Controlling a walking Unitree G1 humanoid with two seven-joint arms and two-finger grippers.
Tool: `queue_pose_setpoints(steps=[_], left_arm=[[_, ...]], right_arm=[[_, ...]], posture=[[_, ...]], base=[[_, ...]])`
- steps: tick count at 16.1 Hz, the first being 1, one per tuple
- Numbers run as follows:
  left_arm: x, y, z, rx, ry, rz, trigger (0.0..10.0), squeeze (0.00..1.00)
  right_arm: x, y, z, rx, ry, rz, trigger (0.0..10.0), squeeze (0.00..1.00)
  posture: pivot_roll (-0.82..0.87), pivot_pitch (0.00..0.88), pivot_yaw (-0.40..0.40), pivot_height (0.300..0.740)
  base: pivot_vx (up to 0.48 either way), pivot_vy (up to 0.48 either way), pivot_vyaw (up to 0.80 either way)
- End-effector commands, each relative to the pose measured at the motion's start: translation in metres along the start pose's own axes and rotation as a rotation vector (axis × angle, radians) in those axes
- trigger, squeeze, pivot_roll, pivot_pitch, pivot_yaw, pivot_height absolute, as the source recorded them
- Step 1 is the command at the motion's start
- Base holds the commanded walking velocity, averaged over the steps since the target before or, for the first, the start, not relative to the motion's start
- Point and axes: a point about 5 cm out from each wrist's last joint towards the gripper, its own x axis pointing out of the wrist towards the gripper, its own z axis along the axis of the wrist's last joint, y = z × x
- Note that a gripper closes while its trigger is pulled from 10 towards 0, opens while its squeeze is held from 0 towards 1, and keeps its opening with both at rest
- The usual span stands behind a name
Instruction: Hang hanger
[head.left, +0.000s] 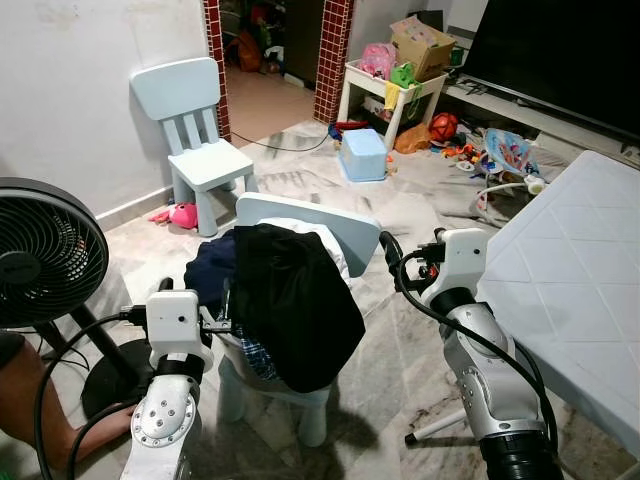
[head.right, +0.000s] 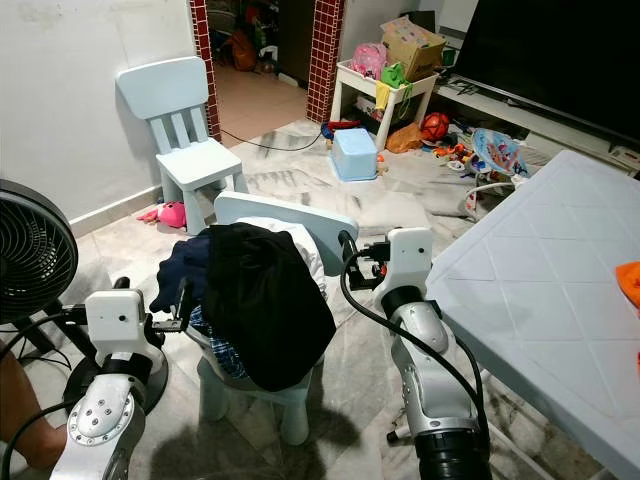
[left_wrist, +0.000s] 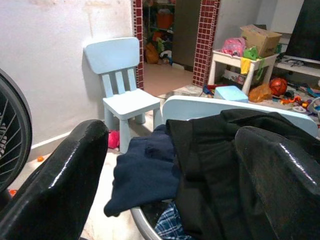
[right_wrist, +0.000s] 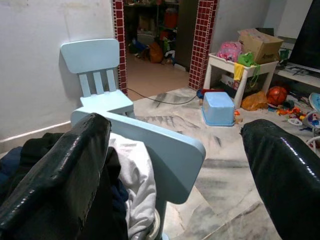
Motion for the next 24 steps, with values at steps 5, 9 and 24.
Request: queue_pose_setpoints(steps=[5, 9, 24], left_arm=[[0.001, -0.007, 0.000, -0.050, 0.018, -0.064, 10.0, 0.00], [0.003, -0.013, -0.002, -0.044, 0.019, -0.074, 10.0, 0.00], [0.016, -0.012, -0.023, -0.331, 0.181, 0.022, 10.0, 0.00]], right_arm=[[-0.004, -0.006, 0.004, -0.040, -0.002, 0.007, 10.0, 0.00], [-0.003, -0.007, 0.004, -0.024, -0.007, 0.014, 10.0, 0.00], [-0.010, -0.018, 0.020, -0.089, -0.022, -0.004, 10.0, 0.00]], posture=[[-0.04, 0.000, -0.082, 0.740], [-0.04, 0.000, -0.083, 0.740], [-0.10, 0.000, -0.100, 0.740]], base=[[0.000, 0.000, 0.20], [0.000, 0.000, 0.00], [0.000, 0.000, 0.15]])
